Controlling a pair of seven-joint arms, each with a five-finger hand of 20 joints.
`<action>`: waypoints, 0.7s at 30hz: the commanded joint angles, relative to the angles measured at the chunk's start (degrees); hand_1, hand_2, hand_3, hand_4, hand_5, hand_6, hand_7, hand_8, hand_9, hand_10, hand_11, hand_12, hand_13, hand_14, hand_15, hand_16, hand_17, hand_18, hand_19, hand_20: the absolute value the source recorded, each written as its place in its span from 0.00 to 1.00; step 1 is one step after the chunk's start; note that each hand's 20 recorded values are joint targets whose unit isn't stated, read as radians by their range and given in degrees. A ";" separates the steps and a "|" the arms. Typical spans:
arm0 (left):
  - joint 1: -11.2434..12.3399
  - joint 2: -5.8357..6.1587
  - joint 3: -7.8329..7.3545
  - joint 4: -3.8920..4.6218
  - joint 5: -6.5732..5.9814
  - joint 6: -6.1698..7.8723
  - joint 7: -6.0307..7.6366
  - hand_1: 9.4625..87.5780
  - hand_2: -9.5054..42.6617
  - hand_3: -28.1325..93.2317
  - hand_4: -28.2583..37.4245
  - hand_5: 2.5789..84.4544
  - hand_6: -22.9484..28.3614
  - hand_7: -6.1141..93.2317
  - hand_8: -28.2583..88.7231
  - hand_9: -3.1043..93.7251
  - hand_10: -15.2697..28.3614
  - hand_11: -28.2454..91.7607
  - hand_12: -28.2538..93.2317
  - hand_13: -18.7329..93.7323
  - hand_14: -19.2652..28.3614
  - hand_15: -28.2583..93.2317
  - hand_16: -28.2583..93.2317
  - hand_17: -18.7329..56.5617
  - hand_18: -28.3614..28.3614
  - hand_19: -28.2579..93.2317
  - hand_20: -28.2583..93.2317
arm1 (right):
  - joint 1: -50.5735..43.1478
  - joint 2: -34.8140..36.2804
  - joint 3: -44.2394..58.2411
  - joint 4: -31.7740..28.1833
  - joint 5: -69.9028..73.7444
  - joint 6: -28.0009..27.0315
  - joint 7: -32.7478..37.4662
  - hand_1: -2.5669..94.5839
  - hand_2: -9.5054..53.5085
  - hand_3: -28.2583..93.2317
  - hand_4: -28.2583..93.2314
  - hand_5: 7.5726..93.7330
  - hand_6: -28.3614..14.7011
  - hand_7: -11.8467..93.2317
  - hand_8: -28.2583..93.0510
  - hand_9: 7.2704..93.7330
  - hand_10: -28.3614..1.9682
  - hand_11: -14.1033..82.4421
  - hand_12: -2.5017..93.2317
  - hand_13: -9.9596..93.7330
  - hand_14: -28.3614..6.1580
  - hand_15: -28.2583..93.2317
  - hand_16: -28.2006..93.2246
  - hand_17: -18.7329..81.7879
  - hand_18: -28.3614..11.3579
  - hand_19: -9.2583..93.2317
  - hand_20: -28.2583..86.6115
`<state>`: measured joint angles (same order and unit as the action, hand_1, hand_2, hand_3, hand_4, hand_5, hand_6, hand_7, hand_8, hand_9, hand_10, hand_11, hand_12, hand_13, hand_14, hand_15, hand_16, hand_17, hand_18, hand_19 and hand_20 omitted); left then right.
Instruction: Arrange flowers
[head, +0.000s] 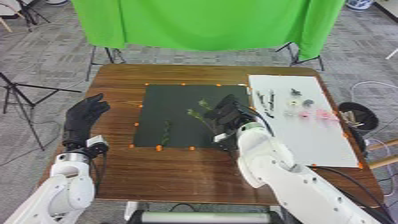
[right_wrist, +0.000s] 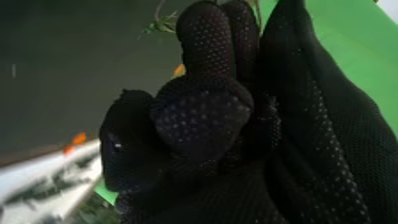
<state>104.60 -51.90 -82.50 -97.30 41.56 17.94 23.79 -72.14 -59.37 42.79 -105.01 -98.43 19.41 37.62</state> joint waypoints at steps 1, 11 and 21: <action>0.43 -0.23 -0.18 -0.17 -0.03 -0.19 -0.50 0.16 0.24 0.84 0.01 0.60 0.49 0.26 0.18 0.55 0.65 0.44 0.38 0.52 0.77 0.44 0.25 0.36 0.74 0.35 0.39 | 0.69 -2.15 -1.98 1.79 3.65 3.57 0.73 0.62 0.06 0.68 0.14 0.90 0.54 0.26 0.36 1.00 0.47 0.45 0.22 1.00 0.73 0.70 0.40 0.94 0.57 0.97 0.51; 0.21 -0.35 -0.03 -0.06 -0.20 -0.35 -0.83 0.16 0.23 0.84 0.02 0.60 0.49 0.26 0.18 0.55 0.65 0.44 0.38 0.52 0.77 0.44 0.25 0.36 0.74 0.35 0.39 | 1.22 -2.88 -4.04 2.35 7.46 5.00 0.86 0.62 0.07 0.67 0.14 0.89 0.56 0.26 0.34 1.00 0.46 0.39 0.20 1.00 0.72 0.68 0.40 0.94 0.58 0.94 0.50; 0.12 -0.41 0.21 -0.06 -0.04 -0.49 -0.94 0.16 0.22 0.84 0.02 0.60 0.49 0.26 0.19 0.55 0.65 0.44 0.38 0.52 0.77 0.44 0.25 0.36 0.74 0.35 0.39 | 2.06 -3.64 -5.27 2.93 8.89 5.28 0.76 0.62 0.09 0.67 0.14 0.87 0.58 0.25 0.32 1.00 0.47 0.32 0.19 1.00 0.70 0.66 0.40 0.95 0.58 0.91 0.52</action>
<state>104.55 -51.94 -82.40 -97.33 41.57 17.93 23.41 -70.62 -62.05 37.80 -102.22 -90.25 23.75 38.36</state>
